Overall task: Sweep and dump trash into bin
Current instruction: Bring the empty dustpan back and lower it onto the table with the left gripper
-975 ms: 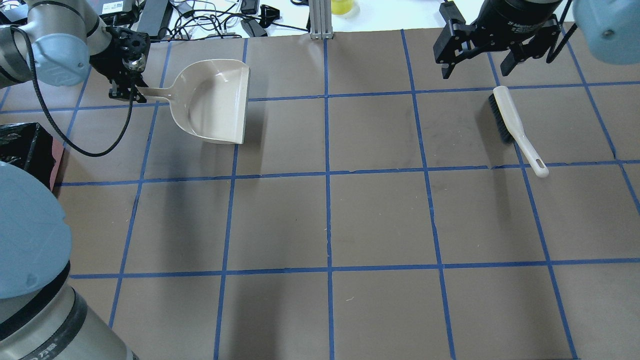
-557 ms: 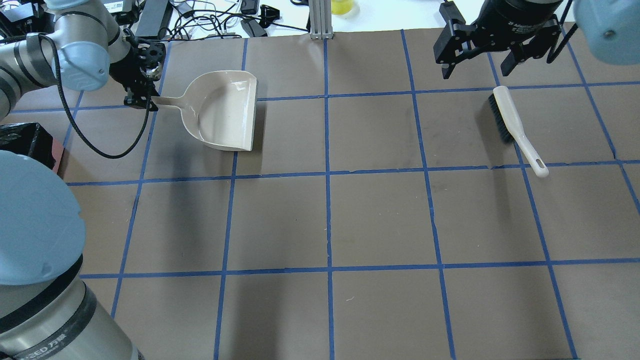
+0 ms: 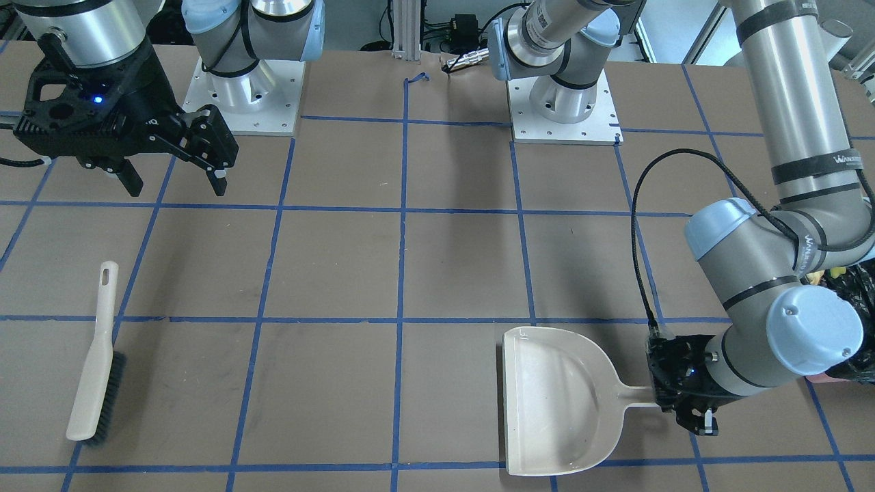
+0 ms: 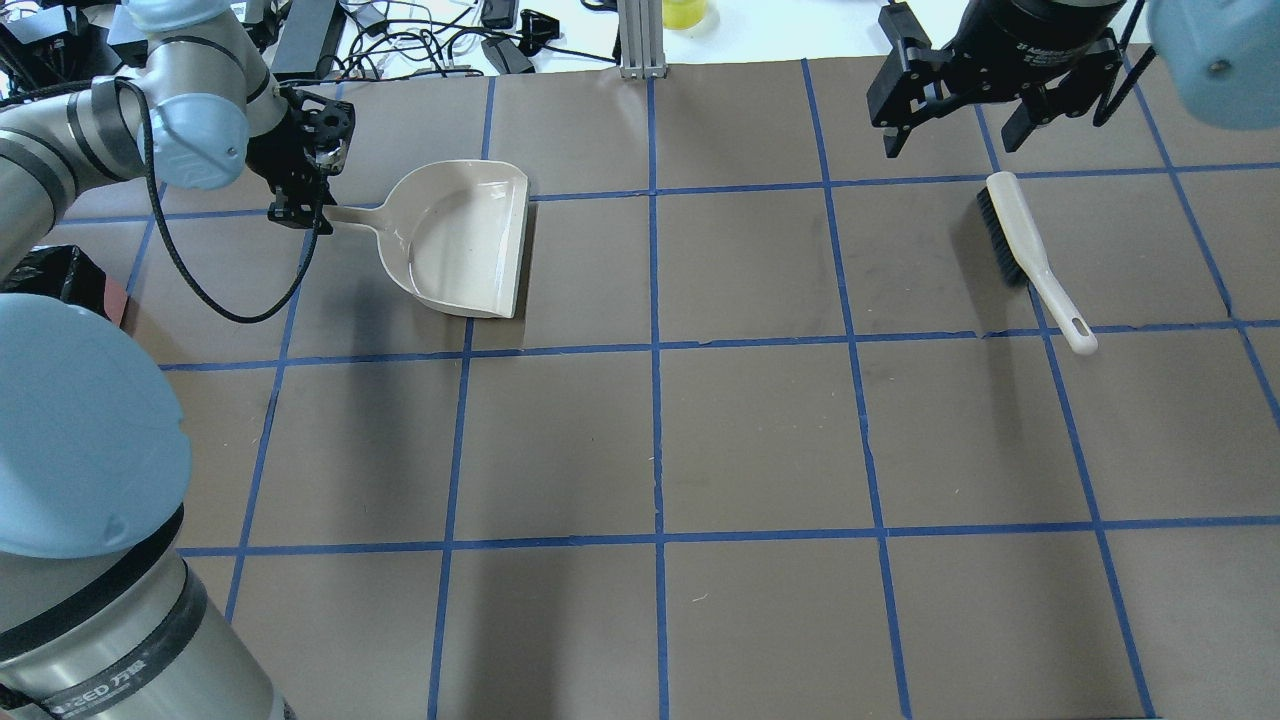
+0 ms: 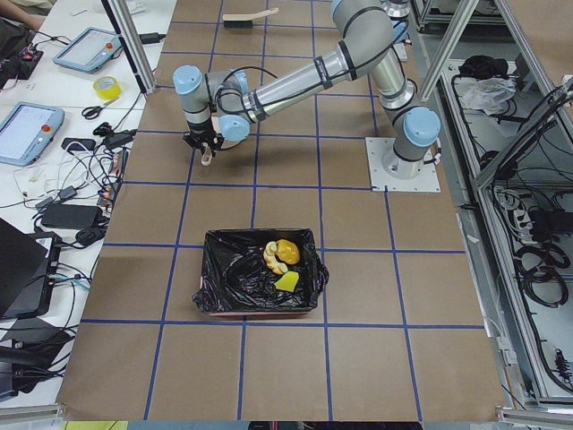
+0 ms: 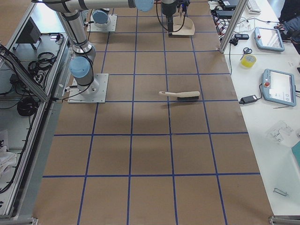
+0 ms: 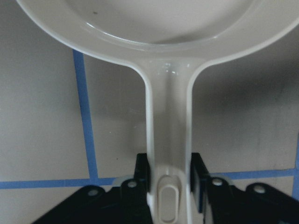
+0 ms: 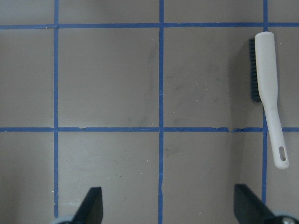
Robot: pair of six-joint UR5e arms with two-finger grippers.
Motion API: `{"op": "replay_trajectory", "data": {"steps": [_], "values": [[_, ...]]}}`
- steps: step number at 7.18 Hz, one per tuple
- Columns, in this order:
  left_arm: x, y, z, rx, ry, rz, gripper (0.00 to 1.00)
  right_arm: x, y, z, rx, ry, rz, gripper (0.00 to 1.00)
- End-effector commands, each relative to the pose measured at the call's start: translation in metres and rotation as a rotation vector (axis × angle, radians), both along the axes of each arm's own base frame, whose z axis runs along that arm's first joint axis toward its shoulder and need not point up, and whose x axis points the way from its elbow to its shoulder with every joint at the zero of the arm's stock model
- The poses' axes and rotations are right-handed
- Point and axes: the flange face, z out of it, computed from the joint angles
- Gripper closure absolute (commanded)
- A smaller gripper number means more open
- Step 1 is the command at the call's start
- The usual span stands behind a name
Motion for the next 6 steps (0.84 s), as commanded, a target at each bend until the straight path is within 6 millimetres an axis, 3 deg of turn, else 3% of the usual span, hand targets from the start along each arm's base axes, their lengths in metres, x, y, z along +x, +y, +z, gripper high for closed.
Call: {"op": "replay_trajectory", "data": {"steps": [1, 2, 3, 4, 6], "values": [[-0.009, 0.001, -0.001, 0.007, 0.000, -0.014, 1.00, 0.000, 0.000, 0.000, -0.002, -0.001, 0.001, 0.00], [-0.009, 0.001, -0.001, 0.004, -0.001, -0.027, 1.00, 0.000, 0.000, 0.000, -0.002, -0.001, 0.001, 0.00], [-0.010, 0.001, -0.005, 0.010, 0.001, -0.028, 0.86, 0.000, 0.000, 0.000, -0.002, -0.001, 0.001, 0.00], [-0.011, 0.002, -0.010, 0.020, 0.004, -0.028, 0.61, 0.000, 0.000, 0.000, 0.000, -0.002, -0.001, 0.00], [-0.011, 0.004, -0.014, 0.027, 0.006, -0.028, 0.37, 0.000, 0.000, 0.000, 0.000, -0.001, 0.001, 0.00]]}}
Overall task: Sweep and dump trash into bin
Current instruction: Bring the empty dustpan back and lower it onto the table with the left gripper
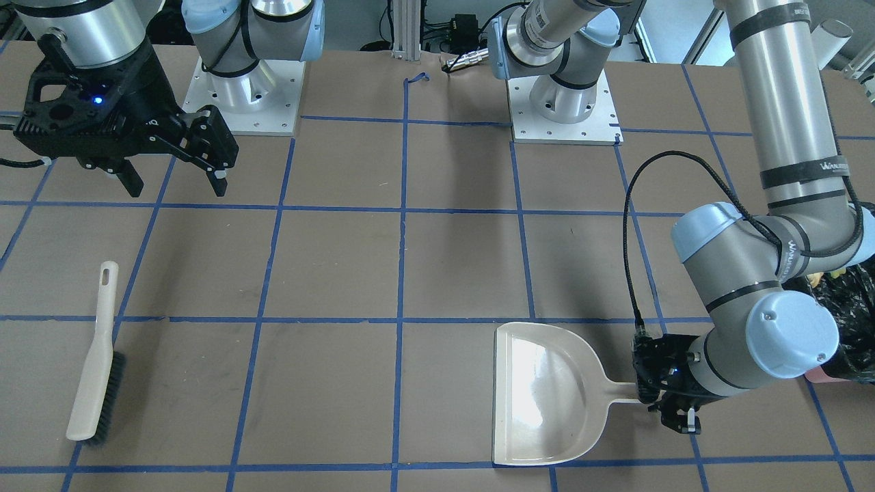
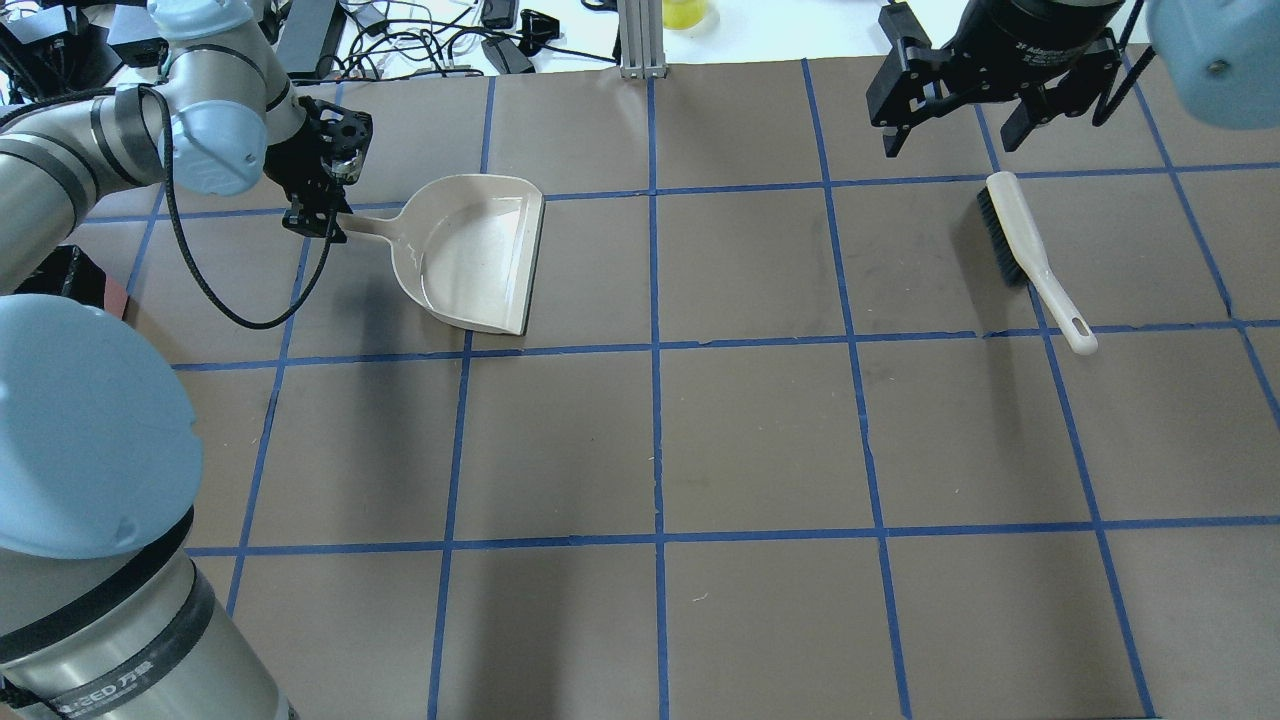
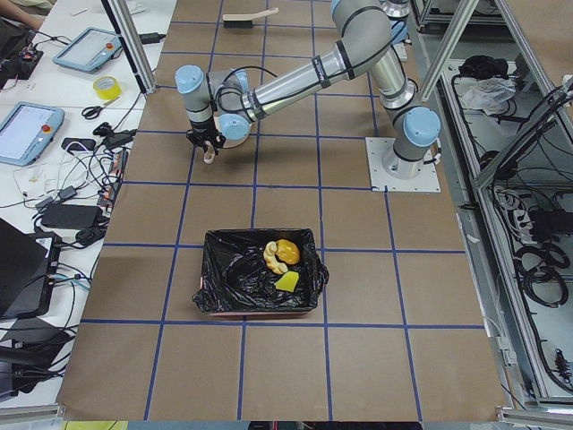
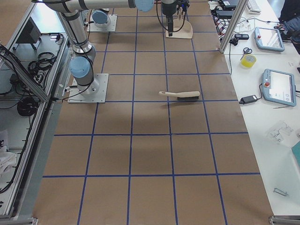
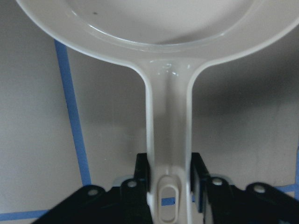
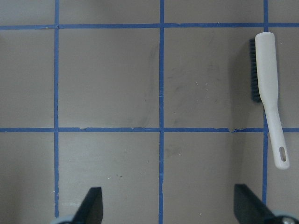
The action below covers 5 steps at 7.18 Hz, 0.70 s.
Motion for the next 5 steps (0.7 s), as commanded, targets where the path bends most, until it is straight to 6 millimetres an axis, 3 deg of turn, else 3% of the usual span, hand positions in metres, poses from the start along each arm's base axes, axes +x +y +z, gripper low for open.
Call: {"op": "replay_trajectory", "data": {"steps": [1, 2, 3, 4, 5], "values": [[-0.002, 0.000, -0.003, 0.003, 0.002, 0.001, 0.26, 0.000, -0.001, -0.001, -0.001, 0.002, 0.001, 0.00], [-0.005, 0.001, 0.010, -0.008, 0.003, 0.005, 0.24, 0.000, -0.001, 0.000, -0.007, 0.000, 0.000, 0.00], [-0.020, 0.003, 0.026, -0.030, 0.021, -0.001, 0.23, 0.000, -0.001, 0.000, -0.007, 0.000, 0.001, 0.00], [-0.049, 0.010, 0.053, -0.037, 0.021, -0.001, 0.22, 0.000, -0.001, 0.000, -0.007, 0.000, 0.000, 0.00], [-0.062, 0.017, 0.080, -0.069, 0.023, 0.038, 0.22, 0.000, -0.001, 0.000, -0.007, -0.002, 0.000, 0.00]]}}
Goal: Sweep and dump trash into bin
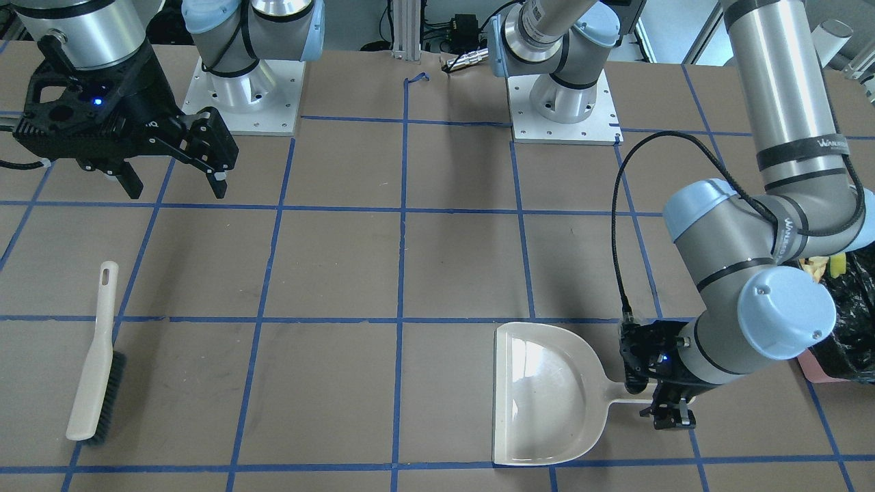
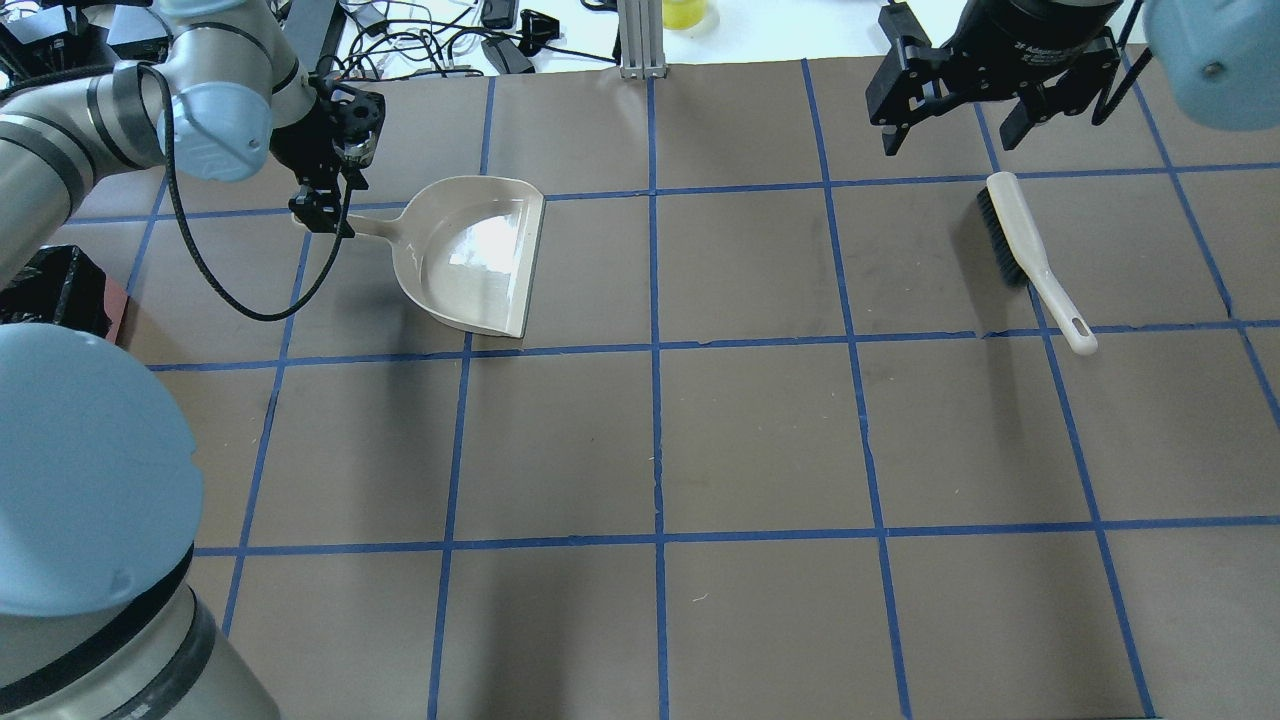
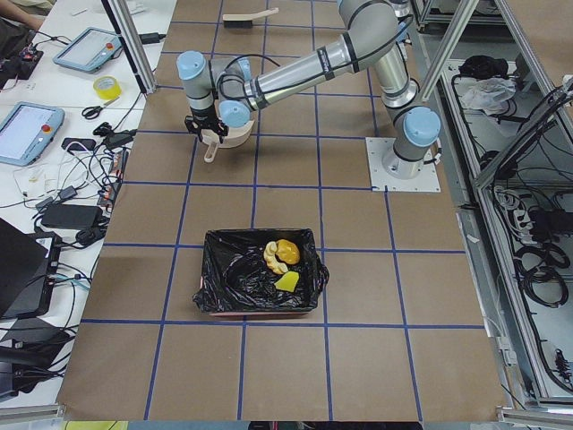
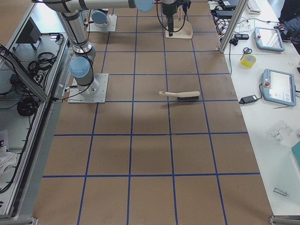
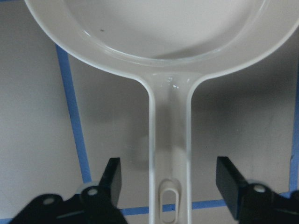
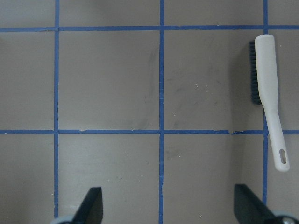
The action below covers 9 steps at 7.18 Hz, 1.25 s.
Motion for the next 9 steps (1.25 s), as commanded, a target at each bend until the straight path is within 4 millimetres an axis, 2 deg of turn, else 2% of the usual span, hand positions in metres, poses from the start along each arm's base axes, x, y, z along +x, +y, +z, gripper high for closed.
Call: {"op": "replay_trajectory", "data": {"steps": [1, 2, 3, 4, 5, 7, 9], "values": [[-0.029, 0.016, 0.055, -0.062, 0.006, 0.099, 0.22, 0.000, -0.001, -0.001, 0.002, -0.001, 0.000, 0.00], [-0.047, 0.023, 0.076, -0.093, 0.039, 0.166, 0.22, 0.000, 0.000, 0.000, 0.000, -0.001, 0.000, 0.00], [-0.059, 0.034, 0.095, -0.105, 0.054, 0.295, 0.18, 0.000, 0.000, 0.000, -0.001, -0.001, 0.000, 0.00], [-0.072, 0.045, 0.120, -0.138, 0.072, 0.445, 0.08, 0.000, 0.000, 0.000, 0.000, -0.001, 0.000, 0.00], [-0.075, 0.058, 0.141, -0.154, 0.082, 0.520, 0.03, 0.000, 0.000, 0.000, -0.001, -0.001, 0.000, 0.00], [-0.085, 0.100, 0.178, -0.088, 0.134, 0.736, 0.00, 0.000, -0.001, -0.001, 0.000, -0.001, 0.000, 0.00], [-0.090, 0.147, 0.204, -0.042, 0.125, 1.012, 0.00, 0.000, -0.001, -0.001, 0.000, -0.001, 0.000, 0.00]]}}
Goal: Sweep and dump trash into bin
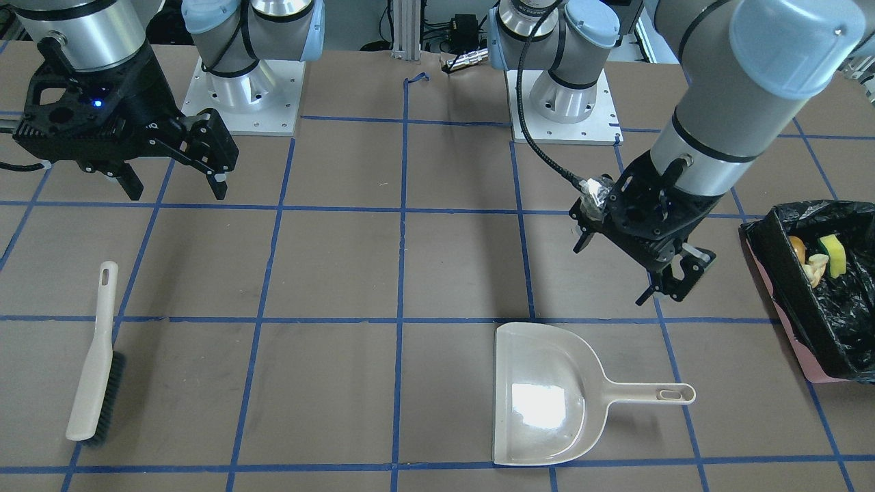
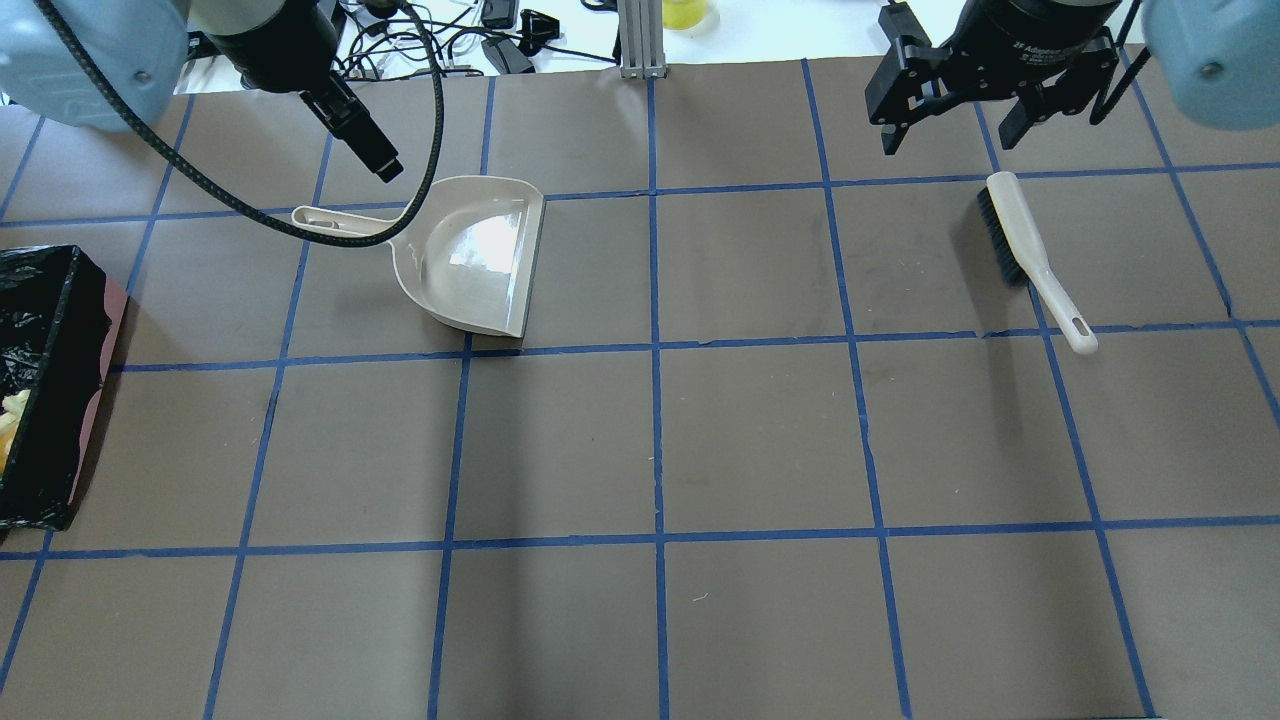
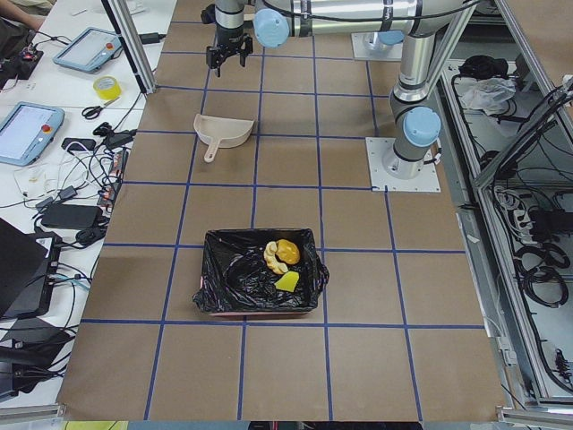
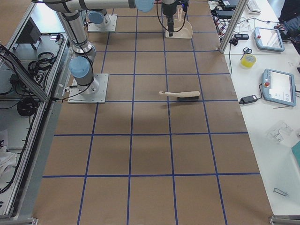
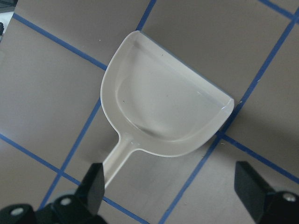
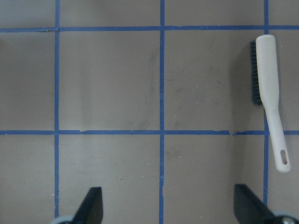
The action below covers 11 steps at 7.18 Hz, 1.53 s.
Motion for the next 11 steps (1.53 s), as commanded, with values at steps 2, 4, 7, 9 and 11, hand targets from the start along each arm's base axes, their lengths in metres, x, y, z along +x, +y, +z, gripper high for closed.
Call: {"op": "replay_trajectory", "data": {"steps": [2, 4, 7, 9, 11], "values": [[-0.005, 0.082, 0.030, 0.133, 0.019, 0.400, 0.00, 0.000, 0.000, 0.000, 0.000, 0.000, 0.000, 0.00], [0.001, 0.100, 0.039, 0.124, 0.012, 0.638, 0.00, 0.000, 0.000, 0.001, -0.001, 0.000, 0.000, 0.00], [0.006, 0.106, 0.035, 0.126, -0.005, 0.666, 0.00, 0.000, 0.001, 0.001, -0.003, 0.002, 0.000, 0.00], [0.009, 0.106, 0.028, 0.127, -0.001, 0.672, 0.00, 0.000, 0.001, 0.001, -0.001, 0.002, 0.000, 0.00], [0.009, 0.108, 0.022, 0.107, 0.003, 0.661, 0.00, 0.000, 0.001, 0.001, -0.001, 0.002, 0.000, 0.00]]}}
